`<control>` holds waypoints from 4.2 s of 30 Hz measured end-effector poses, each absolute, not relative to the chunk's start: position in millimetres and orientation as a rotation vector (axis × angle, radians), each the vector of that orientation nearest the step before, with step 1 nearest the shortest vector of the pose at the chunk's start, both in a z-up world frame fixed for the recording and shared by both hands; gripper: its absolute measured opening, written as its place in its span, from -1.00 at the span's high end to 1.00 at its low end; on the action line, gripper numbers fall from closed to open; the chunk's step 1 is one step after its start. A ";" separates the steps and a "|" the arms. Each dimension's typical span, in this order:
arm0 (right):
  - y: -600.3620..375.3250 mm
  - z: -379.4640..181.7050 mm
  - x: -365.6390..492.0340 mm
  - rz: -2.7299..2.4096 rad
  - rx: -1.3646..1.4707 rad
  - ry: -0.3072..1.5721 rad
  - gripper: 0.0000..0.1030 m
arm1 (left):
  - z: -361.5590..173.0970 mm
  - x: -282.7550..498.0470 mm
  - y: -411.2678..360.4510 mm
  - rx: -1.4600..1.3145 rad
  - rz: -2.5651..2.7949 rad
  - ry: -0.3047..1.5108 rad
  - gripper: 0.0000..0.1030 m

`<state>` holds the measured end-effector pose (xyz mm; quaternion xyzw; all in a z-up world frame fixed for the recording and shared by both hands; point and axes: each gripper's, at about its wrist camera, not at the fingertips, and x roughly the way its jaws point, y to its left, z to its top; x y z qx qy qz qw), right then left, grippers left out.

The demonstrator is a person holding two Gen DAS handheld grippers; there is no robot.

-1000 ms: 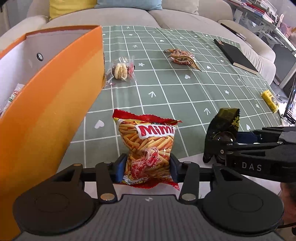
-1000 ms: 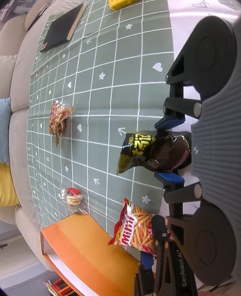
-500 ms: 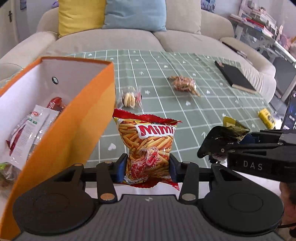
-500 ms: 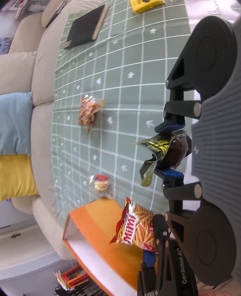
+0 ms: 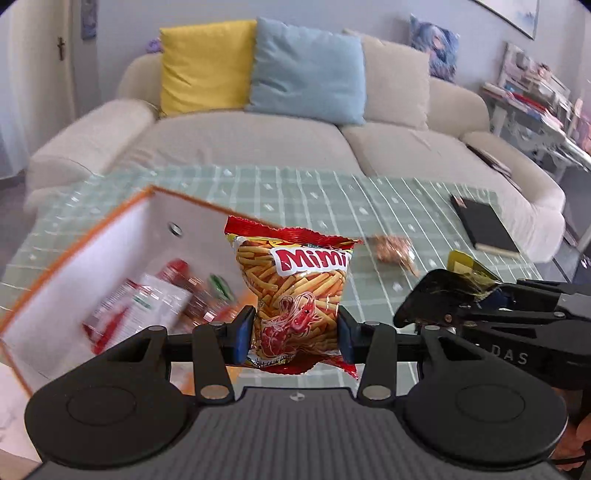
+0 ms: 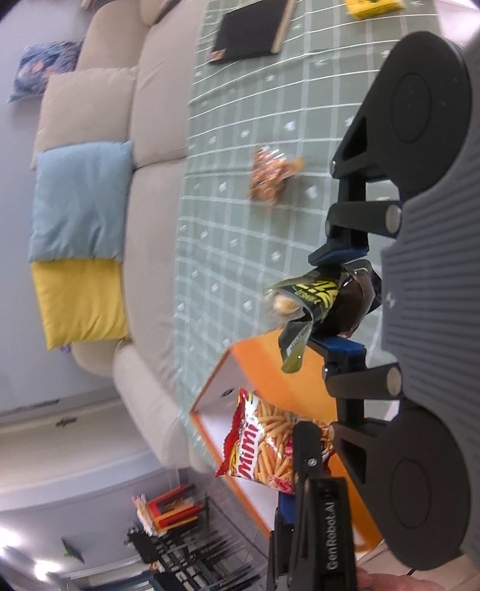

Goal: Organize snacks
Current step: 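Carry the Mimi bag and black packet with both grippers over the orange box, then open both grippers to drop the Mimi bag and black packet into the box, then move both grippers back toward the cookie packet and remaining snacks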

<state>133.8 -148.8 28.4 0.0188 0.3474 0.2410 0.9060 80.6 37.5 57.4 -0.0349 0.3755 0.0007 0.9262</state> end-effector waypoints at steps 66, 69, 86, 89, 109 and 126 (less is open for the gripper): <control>100.8 -23.2 230.1 0.699 -0.475 0.840 0.20 | -24.0 136.7 188.0 -0.154 0.312 1.075 0.01; 100.1 -21.7 230.4 0.696 -0.474 0.840 0.15 | -23.8 136.7 188.8 -0.155 0.312 1.076 0.01; 92.6 0.6 222.5 0.669 -0.446 0.790 -0.20 | -23.6 132.8 186.5 -0.143 0.311 1.074 0.00; 89.8 9.3 220.4 0.670 -0.433 0.772 -0.26 | -22.1 132.2 185.5 -0.138 0.313 1.071 0.00; -18.2 42.3 183.5 0.611 -0.187 0.775 -0.55 | -16.6 111.6 159.3 -0.095 0.291 1.171 -0.03; -143.2 12.4 148.6 0.420 -0.083 0.833 -0.56 | 21.7 94.9 129.3 -0.020 0.348 1.009 -0.51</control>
